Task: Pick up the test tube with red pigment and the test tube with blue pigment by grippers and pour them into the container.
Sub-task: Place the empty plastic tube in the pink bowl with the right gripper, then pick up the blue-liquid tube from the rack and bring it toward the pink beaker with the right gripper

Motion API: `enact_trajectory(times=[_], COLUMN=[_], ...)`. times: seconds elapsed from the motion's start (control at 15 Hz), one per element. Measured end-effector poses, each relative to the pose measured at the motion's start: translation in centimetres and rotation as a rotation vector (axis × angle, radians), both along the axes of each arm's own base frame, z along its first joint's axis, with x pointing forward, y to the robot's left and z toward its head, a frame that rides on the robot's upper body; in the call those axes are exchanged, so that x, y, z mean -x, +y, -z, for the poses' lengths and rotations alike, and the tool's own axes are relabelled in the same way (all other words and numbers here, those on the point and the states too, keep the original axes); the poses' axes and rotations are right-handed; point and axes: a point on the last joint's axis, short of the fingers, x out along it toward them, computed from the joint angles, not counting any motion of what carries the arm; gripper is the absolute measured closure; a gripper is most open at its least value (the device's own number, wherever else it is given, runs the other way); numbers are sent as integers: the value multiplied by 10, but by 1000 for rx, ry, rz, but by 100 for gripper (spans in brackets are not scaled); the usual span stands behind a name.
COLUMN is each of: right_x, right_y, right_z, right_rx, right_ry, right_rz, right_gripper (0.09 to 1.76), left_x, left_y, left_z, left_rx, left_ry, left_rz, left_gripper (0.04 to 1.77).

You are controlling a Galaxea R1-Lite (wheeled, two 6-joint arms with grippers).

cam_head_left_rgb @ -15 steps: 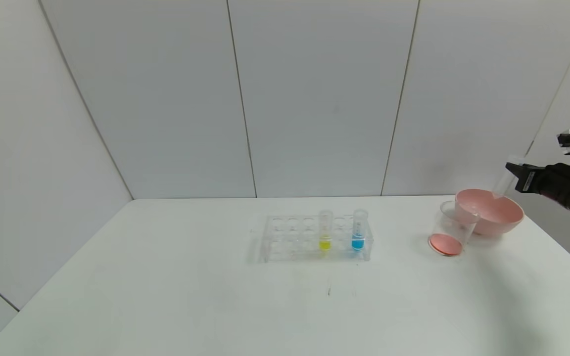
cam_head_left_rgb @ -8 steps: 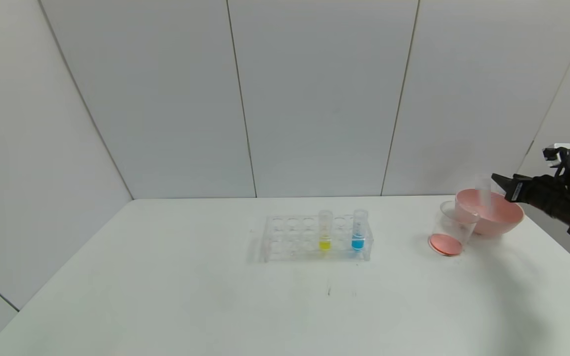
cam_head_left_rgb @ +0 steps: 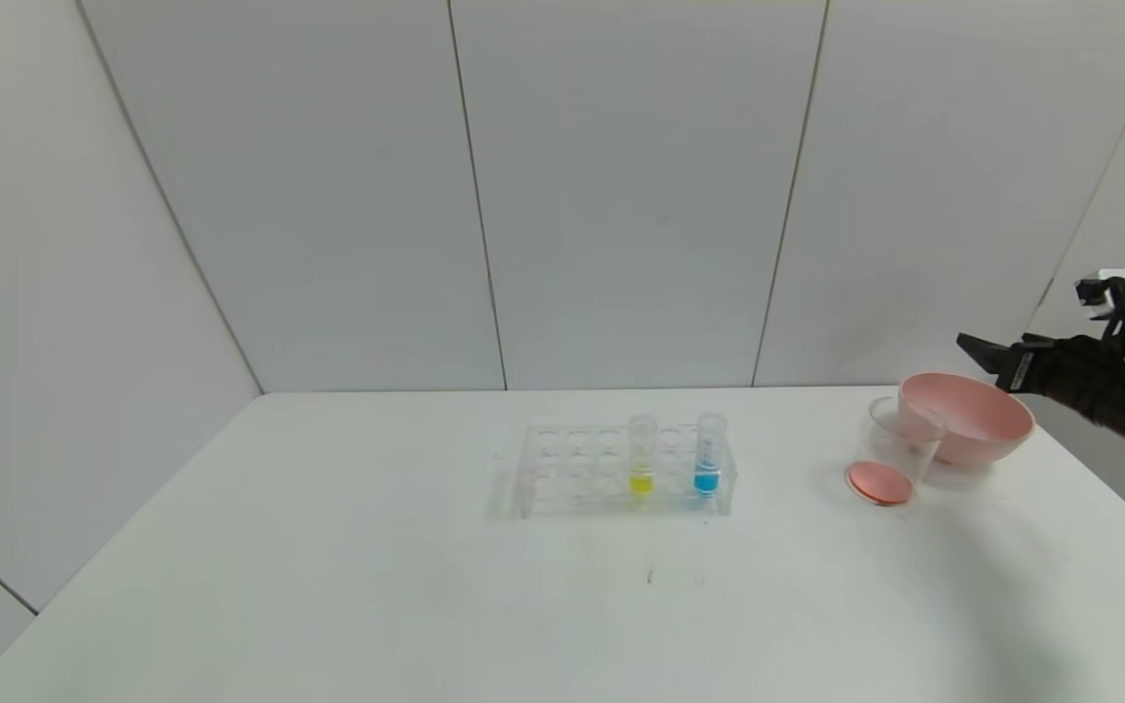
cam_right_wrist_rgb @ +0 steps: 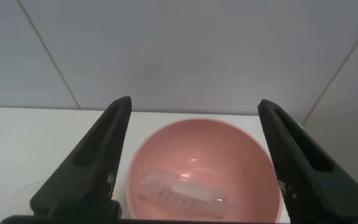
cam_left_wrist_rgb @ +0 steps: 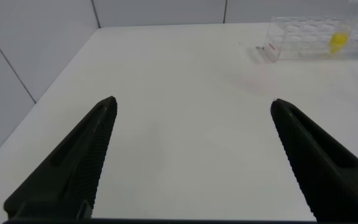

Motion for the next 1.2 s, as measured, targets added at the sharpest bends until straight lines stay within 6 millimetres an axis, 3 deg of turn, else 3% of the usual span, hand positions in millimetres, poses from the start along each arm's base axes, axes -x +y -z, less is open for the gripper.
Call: enact_trajectory(times=[0.2,0.4,0.93,1.2], right_x=[20,44,121,145], right_y=[20,53,174,220], right_z=[-13,-21,-19,-12], right_rx=[-7,-4,-47,-55], right_ry=[0,11,70,67], right_rz=[7,46,31,-32], right_gripper=[32,26,18,17], left_x=[0,0,0,0], left_y=[0,0,0,0], left_z=[0,0,0,0], left_rx=[0,0,0,0], left_ry=[0,0,-1,0], left_rz=[0,0,0,0], left_gripper=[5,5,5,5])
